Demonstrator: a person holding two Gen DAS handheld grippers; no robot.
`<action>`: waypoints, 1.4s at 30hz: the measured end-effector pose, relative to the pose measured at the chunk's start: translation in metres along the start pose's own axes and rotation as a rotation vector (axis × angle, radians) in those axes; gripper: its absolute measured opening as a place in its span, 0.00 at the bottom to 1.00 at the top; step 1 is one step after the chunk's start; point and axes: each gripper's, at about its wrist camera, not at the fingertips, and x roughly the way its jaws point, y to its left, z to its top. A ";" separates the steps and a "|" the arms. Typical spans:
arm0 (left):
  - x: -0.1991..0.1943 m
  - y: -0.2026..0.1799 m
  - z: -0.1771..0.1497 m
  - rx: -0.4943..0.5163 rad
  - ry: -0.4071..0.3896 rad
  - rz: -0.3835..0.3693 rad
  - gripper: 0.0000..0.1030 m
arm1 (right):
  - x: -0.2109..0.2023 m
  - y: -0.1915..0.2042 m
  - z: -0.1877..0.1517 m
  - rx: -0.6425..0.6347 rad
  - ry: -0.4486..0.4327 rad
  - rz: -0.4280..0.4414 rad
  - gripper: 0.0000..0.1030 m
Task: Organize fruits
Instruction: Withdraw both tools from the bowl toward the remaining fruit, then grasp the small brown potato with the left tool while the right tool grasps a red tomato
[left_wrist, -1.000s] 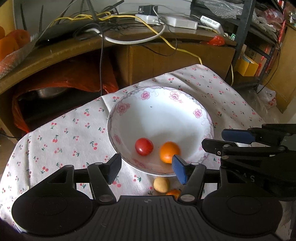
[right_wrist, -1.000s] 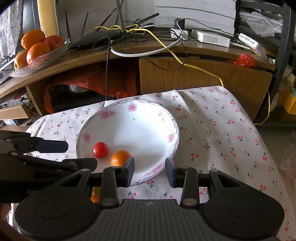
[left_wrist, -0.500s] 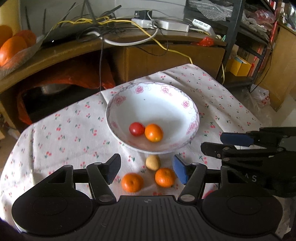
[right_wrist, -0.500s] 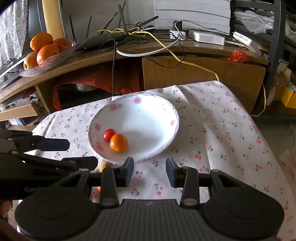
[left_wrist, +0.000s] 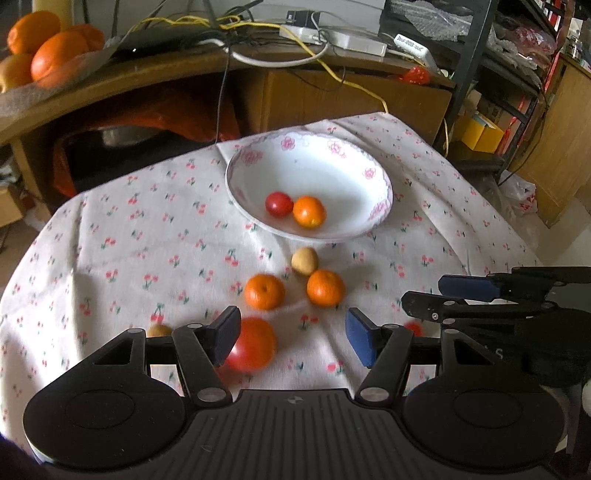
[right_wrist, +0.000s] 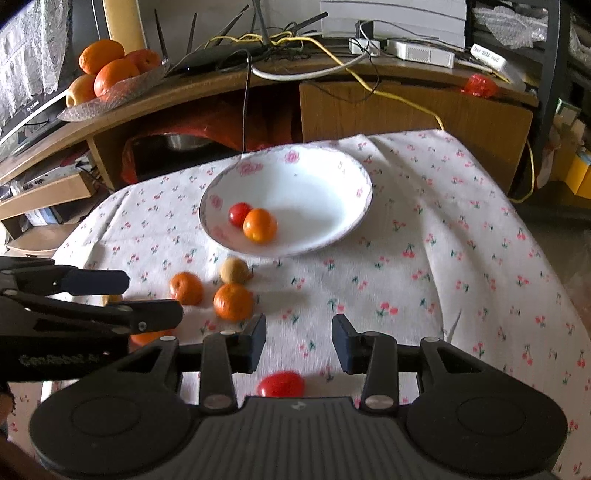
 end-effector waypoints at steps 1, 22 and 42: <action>-0.001 0.001 -0.004 -0.005 0.006 0.001 0.68 | 0.000 0.000 -0.003 0.002 0.005 0.000 0.38; 0.015 0.012 -0.051 -0.025 0.128 0.053 0.68 | 0.005 0.001 -0.027 -0.022 0.064 0.013 0.44; 0.016 0.004 -0.054 0.022 0.103 0.056 0.41 | 0.010 0.004 -0.030 -0.063 0.082 0.029 0.52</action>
